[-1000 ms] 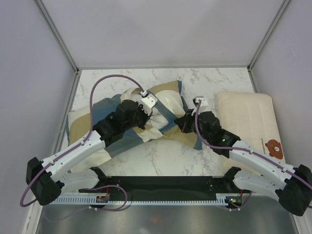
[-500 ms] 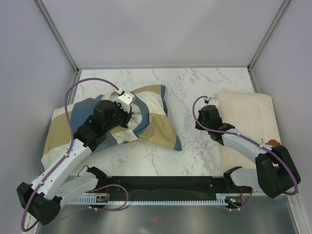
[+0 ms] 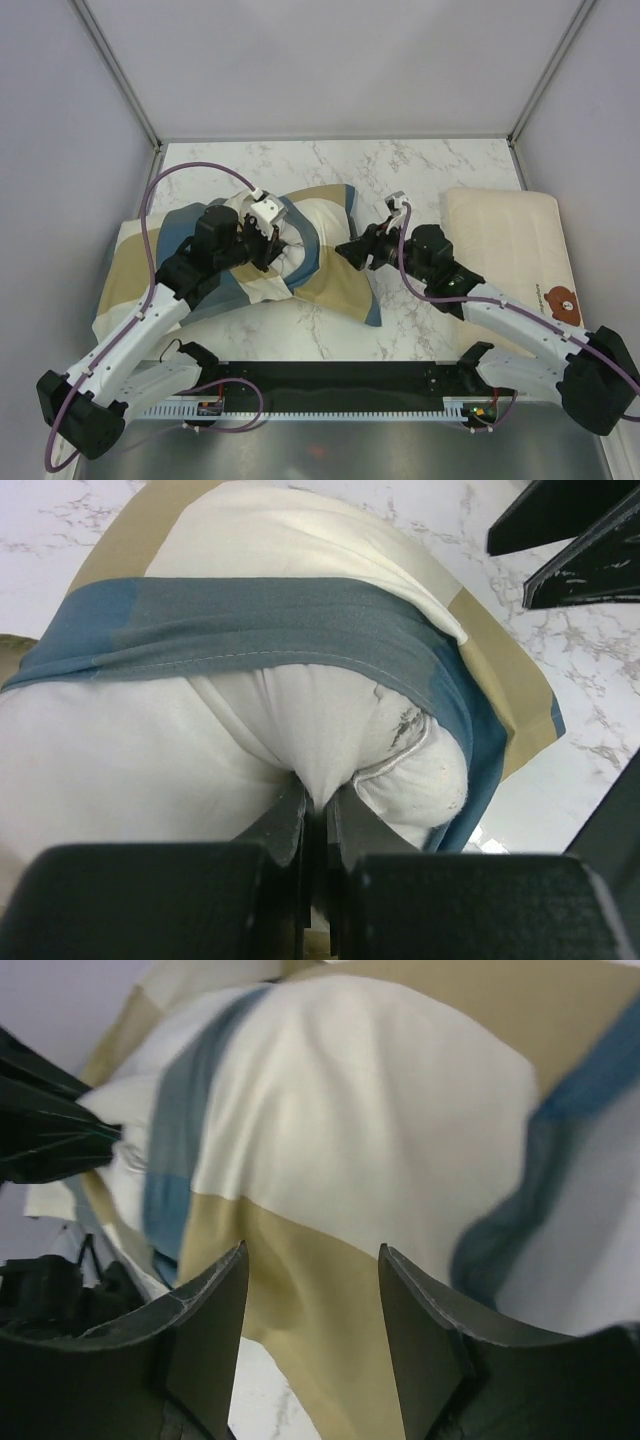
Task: Remove the pillowcase from the pillow
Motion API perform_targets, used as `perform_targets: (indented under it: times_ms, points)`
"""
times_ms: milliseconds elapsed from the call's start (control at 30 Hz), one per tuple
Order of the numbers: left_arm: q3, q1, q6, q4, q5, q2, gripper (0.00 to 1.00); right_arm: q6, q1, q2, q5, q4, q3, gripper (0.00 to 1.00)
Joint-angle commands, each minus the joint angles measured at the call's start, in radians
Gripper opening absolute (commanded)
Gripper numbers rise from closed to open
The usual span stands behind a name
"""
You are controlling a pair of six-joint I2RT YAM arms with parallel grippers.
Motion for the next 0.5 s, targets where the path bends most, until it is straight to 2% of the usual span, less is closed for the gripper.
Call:
perform_targets:
  times_ms: [0,167,267,300,333,400,433,467]
  points:
    - [0.019,-0.004,-0.029,0.112,0.131,-0.016,0.02,0.069,0.039,0.07,-0.112,0.226,0.017,0.63]
    - [0.011,-0.004,-0.03,0.114,0.126,-0.022,0.02,0.12,0.111,0.181,-0.134,0.355,0.02,0.68]
    - [0.009,-0.004,-0.03,0.114,0.12,-0.023,0.02,0.108,0.151,0.251,-0.111,0.35,0.046,0.65]
    - [0.009,-0.004,-0.032,0.114,0.122,-0.025,0.02,0.103,0.163,0.262,-0.106,0.344,0.055,0.6]
    - [0.009,-0.004,-0.032,0.114,0.126,-0.023,0.02,0.098,0.166,0.271,-0.097,0.34,0.058,0.37]
    - [0.014,-0.004,-0.033,0.114,0.129,-0.025,0.06,0.097,0.172,0.293,-0.087,0.346,0.06,0.19]
    - [0.015,-0.004,-0.033,0.115,0.129,-0.028,0.14,0.1,0.174,0.298,-0.082,0.347,0.063,0.05]
    - [0.017,-0.004,-0.036,0.114,0.126,-0.035,0.36,0.098,0.177,0.304,-0.079,0.349,0.064,0.0]
